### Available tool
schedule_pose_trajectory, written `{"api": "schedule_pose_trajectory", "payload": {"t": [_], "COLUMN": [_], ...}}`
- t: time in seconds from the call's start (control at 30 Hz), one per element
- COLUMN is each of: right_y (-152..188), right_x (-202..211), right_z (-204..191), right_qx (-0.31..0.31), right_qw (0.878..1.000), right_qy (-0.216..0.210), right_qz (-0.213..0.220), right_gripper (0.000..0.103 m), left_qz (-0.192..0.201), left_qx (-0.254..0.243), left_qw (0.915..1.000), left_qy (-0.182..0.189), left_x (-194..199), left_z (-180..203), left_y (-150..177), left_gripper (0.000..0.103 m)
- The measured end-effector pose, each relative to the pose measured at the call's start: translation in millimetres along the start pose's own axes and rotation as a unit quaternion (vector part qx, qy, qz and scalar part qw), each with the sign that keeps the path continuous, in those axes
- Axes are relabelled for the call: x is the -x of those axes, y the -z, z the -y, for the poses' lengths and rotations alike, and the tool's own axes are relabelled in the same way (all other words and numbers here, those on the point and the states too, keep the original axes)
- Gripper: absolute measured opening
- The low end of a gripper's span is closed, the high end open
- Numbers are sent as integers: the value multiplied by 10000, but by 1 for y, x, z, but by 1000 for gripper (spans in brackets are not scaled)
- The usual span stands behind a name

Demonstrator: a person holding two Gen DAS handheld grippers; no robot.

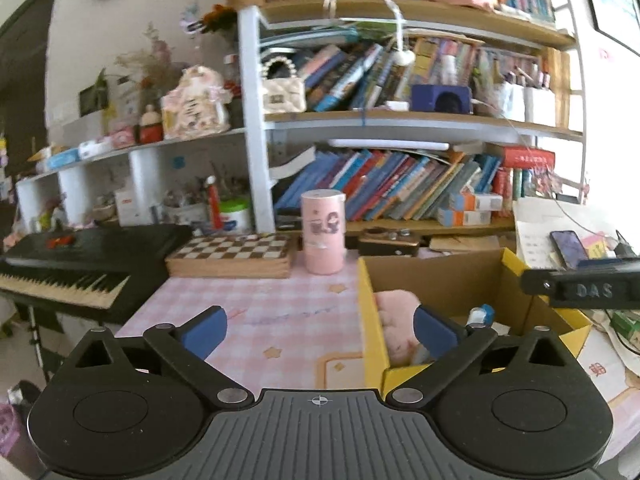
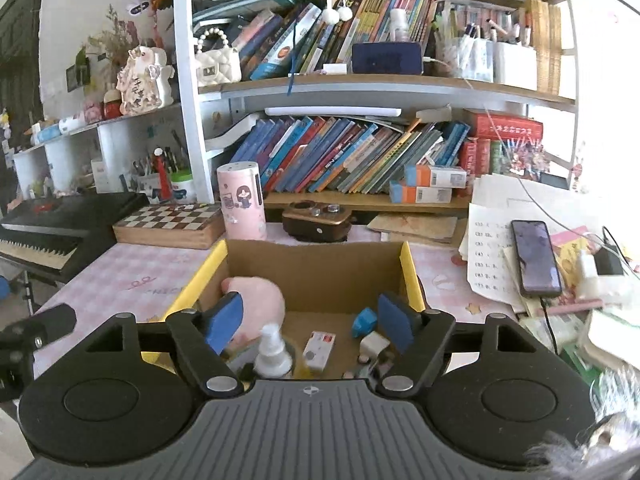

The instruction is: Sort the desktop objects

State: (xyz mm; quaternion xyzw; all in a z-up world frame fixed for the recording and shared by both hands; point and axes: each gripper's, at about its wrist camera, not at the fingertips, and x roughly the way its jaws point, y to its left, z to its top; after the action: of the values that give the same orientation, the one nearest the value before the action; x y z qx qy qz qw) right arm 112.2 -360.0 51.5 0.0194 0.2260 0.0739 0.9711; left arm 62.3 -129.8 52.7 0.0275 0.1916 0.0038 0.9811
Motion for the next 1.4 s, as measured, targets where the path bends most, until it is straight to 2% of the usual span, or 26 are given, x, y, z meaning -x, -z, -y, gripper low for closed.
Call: {"api": "schedule_pose_trajectory", "payload": {"t": [0.13, 0.43, 0.73, 0.87, 0.97, 1.4], "right_y": [18, 66, 104, 115, 122, 132], "right_x": [21, 70, 106, 114, 120, 131], "right_z": [-20, -68, -108, -122, -131, -143], "right_qx": [-72, -180, -87, -64, -45, -111], "right_qw": [9998, 9983, 9968, 9965, 9963, 9961], "right_qy": [171, 508, 670, 606, 589, 593], "right_qz": [-33, -205, -426, -575, -618, -641], "right_gripper": [78, 87, 89, 91, 95, 100], "left_qz": [-13, -147, -408, -567, -659, -508], "left_qx": [156, -13, -120, -263, -316, -555], "left_qw": [9999, 9999, 9991, 9979, 9972, 9971], "left_qy": [20, 17, -20, -166, -129, 120], "left_x": [16, 57, 89, 94, 98, 114], "left_z": [-18, -45, -70, -77, -82, -87], "left_y": [12, 40, 68, 78, 83, 91], "left_gripper": [102, 103, 103, 103, 103, 103]}}
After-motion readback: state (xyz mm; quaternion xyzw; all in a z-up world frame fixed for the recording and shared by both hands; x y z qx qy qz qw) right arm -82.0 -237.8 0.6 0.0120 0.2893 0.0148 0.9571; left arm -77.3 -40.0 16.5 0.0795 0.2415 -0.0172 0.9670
